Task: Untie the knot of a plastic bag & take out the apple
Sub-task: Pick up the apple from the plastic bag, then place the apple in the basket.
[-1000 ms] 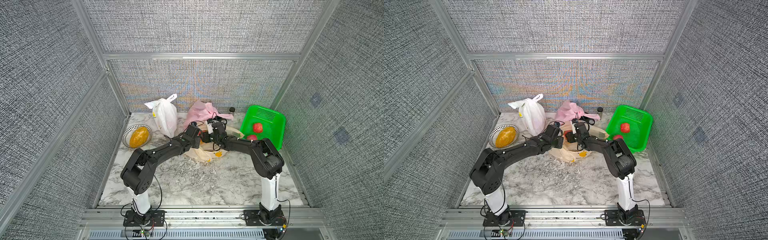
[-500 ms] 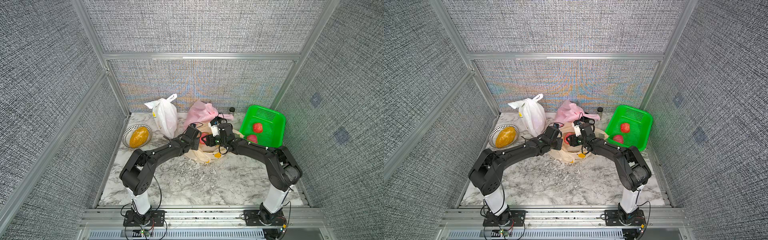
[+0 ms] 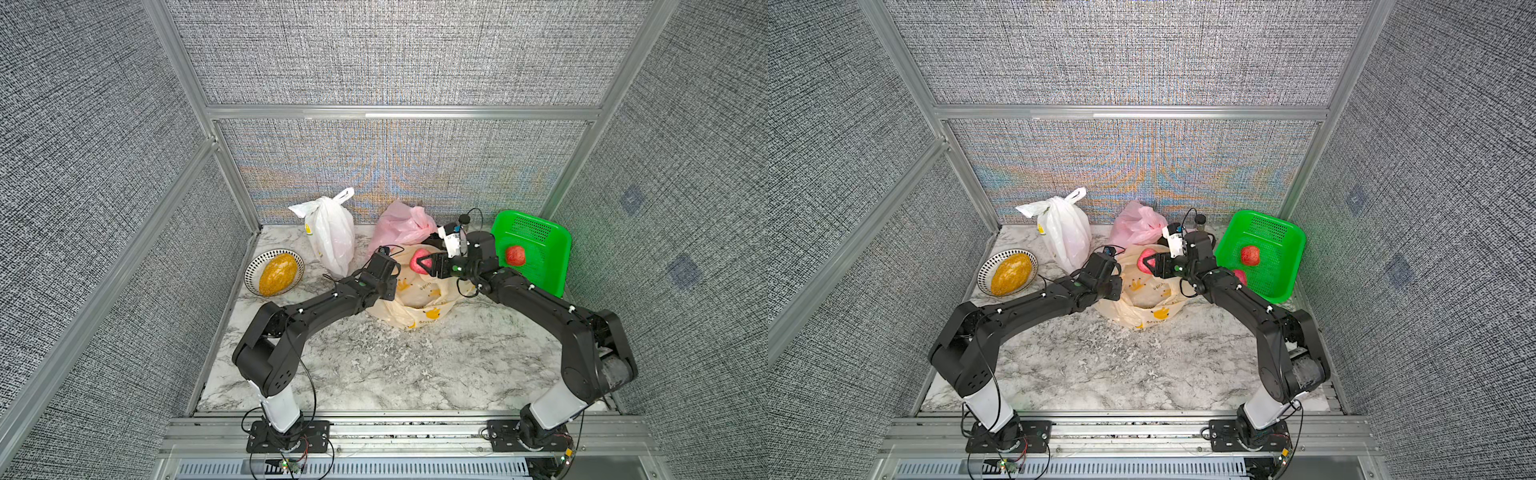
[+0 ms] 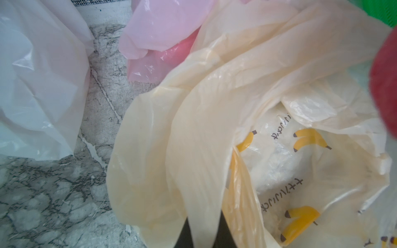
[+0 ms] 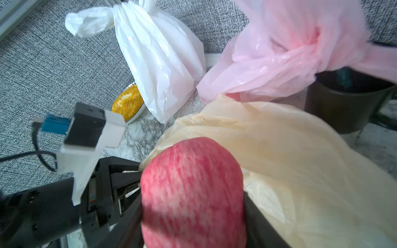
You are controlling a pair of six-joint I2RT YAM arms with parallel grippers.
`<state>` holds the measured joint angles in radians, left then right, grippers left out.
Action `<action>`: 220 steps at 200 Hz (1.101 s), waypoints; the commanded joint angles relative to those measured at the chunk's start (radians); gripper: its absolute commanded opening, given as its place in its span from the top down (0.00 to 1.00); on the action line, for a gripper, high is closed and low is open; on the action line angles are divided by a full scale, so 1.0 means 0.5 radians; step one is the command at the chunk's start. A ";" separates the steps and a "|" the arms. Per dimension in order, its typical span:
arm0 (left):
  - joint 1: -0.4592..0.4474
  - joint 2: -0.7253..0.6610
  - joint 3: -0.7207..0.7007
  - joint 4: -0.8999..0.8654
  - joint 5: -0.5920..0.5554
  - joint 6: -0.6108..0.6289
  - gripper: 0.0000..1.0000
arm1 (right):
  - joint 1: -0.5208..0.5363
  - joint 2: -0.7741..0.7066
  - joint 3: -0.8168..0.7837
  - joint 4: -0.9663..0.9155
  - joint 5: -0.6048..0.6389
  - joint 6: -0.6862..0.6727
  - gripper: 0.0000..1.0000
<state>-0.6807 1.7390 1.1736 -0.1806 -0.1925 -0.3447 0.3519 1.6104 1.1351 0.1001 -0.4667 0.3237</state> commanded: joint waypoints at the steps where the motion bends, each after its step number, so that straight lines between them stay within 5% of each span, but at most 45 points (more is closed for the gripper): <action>1: 0.001 -0.031 -0.003 0.012 -0.017 0.012 0.82 | -0.063 -0.059 0.018 -0.048 -0.069 0.043 0.62; 95: -0.004 -0.235 0.021 -0.063 0.051 0.037 0.60 | -0.600 -0.209 0.062 -0.117 0.457 -0.023 0.60; 149: -0.013 -0.335 0.037 -0.108 0.148 0.054 0.52 | -0.834 0.073 0.167 -0.135 0.687 -0.030 0.59; 220: -0.028 -0.350 0.039 -0.133 0.207 0.036 0.49 | -0.965 0.446 0.309 -0.130 0.700 -0.049 0.56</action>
<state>-0.6922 1.5623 1.1839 -0.2359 -0.1040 -0.3264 -0.1249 1.7996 1.2686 0.0326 -0.1223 0.3103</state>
